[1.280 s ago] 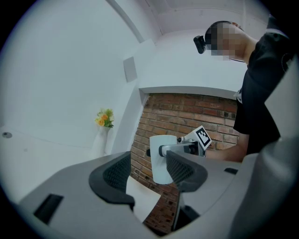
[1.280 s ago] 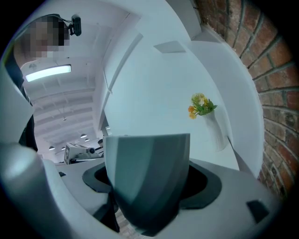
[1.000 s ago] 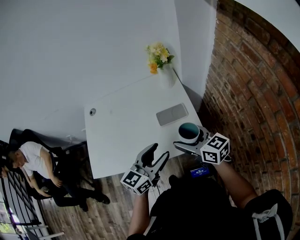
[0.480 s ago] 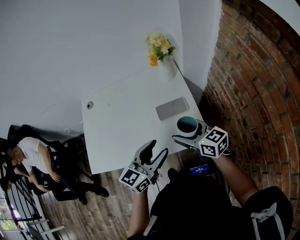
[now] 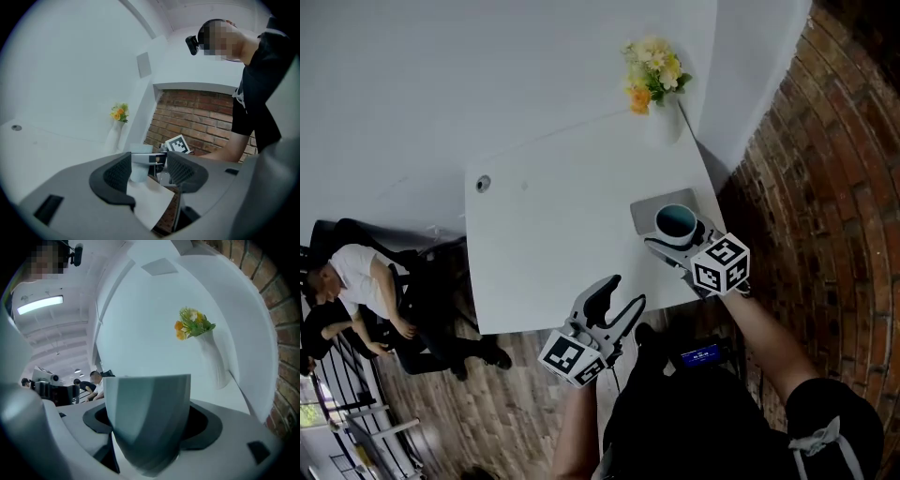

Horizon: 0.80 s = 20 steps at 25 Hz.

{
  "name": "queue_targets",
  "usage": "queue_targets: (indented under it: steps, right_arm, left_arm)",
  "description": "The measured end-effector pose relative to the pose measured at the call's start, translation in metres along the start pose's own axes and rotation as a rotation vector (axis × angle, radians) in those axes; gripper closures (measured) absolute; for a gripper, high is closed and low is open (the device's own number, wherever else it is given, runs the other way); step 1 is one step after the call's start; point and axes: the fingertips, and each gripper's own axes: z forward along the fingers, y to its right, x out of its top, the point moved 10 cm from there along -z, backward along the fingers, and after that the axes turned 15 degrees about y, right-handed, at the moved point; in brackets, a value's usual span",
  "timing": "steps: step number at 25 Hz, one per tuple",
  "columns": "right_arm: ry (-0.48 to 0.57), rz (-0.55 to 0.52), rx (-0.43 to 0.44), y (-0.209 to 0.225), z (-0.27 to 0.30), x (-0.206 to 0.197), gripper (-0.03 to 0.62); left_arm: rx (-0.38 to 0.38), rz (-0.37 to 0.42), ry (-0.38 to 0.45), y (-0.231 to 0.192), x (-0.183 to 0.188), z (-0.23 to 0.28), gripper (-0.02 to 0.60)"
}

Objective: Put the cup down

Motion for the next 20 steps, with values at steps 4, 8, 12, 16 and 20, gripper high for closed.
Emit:
queue_targets:
  steps: [4, 8, 12, 16, 20]
  right_arm:
    - [0.019, 0.002, -0.014, 0.022, 0.036, -0.008, 0.194]
    - [0.029, 0.01, -0.032, 0.039, 0.071, -0.012, 0.194]
    - [0.014, -0.008, -0.042, 0.049, 0.099, -0.02, 0.194]
    - [-0.018, -0.112, -0.041, 0.048, 0.111, -0.032, 0.194]
    - [-0.012, -0.222, -0.045, 0.042, 0.104, -0.044, 0.194]
  left_arm:
    - [0.018, 0.003, 0.008, -0.01, 0.0, 0.007, 0.342]
    - [0.035, 0.007, 0.02, -0.018, 0.003, 0.011, 0.342]
    - [0.049, 0.008, 0.017, -0.025, 0.005, 0.009, 0.342]
    - [0.068, 0.009, 0.008, -0.029, 0.007, 0.002, 0.342]
    - [0.089, 0.004, 0.004, -0.033, 0.007, -0.006, 0.342]
